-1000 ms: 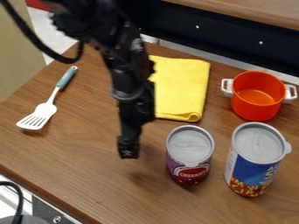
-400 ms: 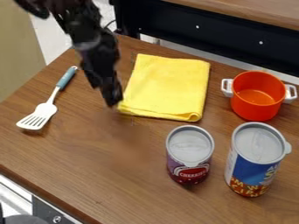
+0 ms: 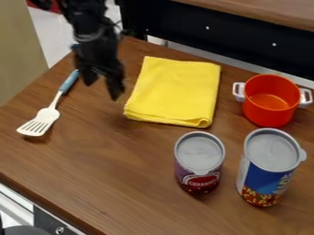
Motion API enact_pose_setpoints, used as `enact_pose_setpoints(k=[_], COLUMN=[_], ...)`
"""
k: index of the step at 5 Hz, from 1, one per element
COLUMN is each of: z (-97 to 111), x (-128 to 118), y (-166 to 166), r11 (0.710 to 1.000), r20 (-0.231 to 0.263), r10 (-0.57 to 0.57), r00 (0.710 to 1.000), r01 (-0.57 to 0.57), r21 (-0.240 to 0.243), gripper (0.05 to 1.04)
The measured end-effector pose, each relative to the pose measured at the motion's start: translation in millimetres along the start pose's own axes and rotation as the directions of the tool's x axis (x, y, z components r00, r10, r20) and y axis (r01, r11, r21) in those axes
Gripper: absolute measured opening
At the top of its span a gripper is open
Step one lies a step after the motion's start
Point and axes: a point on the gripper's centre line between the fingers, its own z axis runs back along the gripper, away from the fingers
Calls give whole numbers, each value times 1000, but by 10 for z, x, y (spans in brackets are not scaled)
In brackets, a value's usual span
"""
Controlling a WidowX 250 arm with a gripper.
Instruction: Moved the purple and gray tin to the middle of the table
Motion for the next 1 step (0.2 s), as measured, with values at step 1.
enact_pose_setpoints(k=[1], z=[33], x=[-91], y=[263], r11=[996], r20=[-56], r10=[88], r00=[995], r01=[-88], r21=[-11], gripper=[999])
